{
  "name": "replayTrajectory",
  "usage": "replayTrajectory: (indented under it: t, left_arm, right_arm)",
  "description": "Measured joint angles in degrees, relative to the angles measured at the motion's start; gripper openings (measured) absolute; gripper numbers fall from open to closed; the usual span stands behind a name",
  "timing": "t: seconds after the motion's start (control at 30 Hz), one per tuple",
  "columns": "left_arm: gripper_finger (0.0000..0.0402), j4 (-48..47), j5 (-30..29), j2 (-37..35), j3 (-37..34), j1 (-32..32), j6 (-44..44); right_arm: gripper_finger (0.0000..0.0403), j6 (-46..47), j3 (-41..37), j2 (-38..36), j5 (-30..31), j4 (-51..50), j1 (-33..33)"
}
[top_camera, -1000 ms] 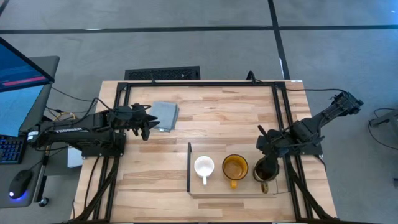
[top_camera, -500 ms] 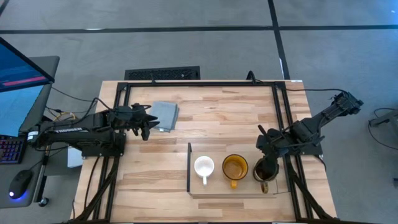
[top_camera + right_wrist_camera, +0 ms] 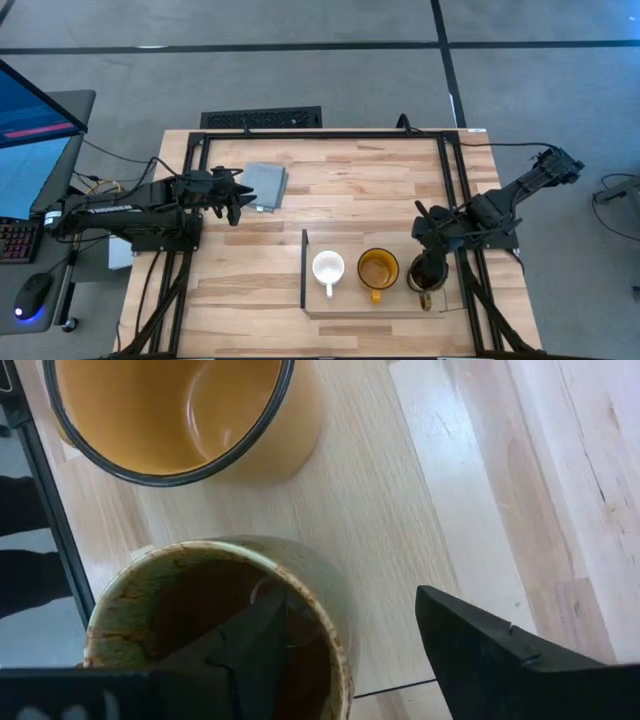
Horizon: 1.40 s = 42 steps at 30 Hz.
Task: Stack small to large cups/mugs on shelf
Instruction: Put the green mug on the shelf
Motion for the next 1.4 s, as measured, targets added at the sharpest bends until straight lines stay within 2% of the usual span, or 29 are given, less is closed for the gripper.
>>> replayTrajectory:
  t: [1.4]
  left_arm:
    - [0.0121, 0.0, 0.0, 0.0, 0.0, 0.0, -1.6]
  right_arm:
    - [0.0246, -3.0, 0.0, 0.0, 1.7, -0.8, 0.0]
